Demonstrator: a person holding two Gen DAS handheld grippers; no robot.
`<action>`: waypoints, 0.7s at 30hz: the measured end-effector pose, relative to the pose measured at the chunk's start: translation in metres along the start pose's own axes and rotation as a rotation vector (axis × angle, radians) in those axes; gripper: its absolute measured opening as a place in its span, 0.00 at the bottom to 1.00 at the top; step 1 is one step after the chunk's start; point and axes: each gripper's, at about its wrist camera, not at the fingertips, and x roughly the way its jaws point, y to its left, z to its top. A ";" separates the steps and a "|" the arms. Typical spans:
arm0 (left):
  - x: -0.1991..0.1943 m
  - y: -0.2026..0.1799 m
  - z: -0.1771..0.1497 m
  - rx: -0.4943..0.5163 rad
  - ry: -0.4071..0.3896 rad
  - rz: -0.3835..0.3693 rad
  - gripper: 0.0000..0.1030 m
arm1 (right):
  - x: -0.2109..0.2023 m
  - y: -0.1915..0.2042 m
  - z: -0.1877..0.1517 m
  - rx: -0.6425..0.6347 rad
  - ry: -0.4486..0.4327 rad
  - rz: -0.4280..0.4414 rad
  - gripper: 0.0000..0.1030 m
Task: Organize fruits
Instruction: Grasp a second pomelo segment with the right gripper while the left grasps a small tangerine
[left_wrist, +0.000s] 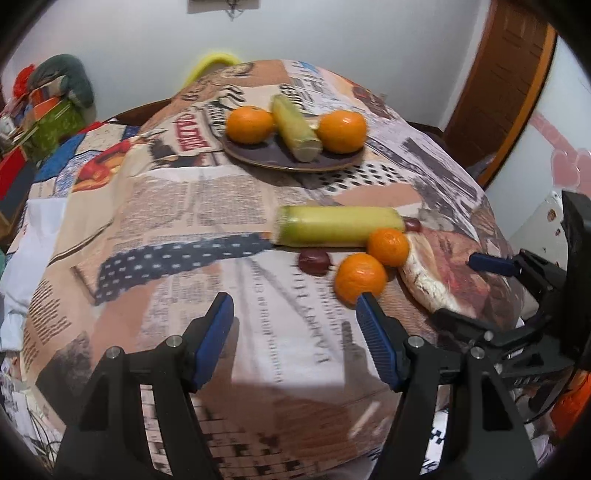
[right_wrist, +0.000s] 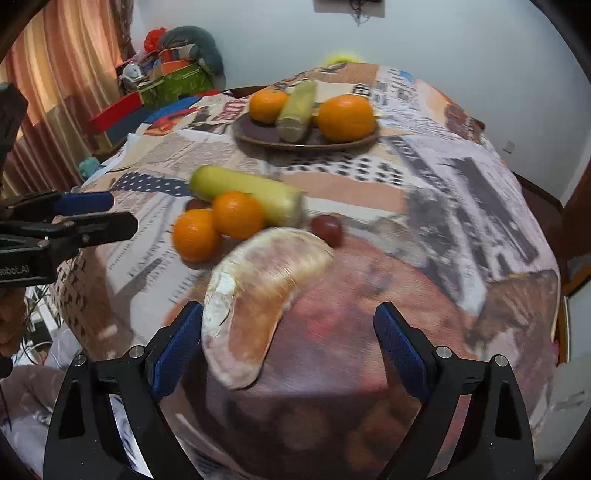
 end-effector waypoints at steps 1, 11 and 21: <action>0.003 -0.004 0.000 0.009 0.005 -0.003 0.67 | -0.002 -0.005 -0.002 0.008 0.002 -0.009 0.88; 0.022 -0.025 0.004 0.031 0.033 -0.046 0.66 | -0.007 -0.025 0.003 0.087 -0.014 0.071 0.79; 0.030 -0.023 0.007 0.005 0.050 -0.091 0.49 | 0.013 -0.014 0.014 0.053 -0.012 0.118 0.40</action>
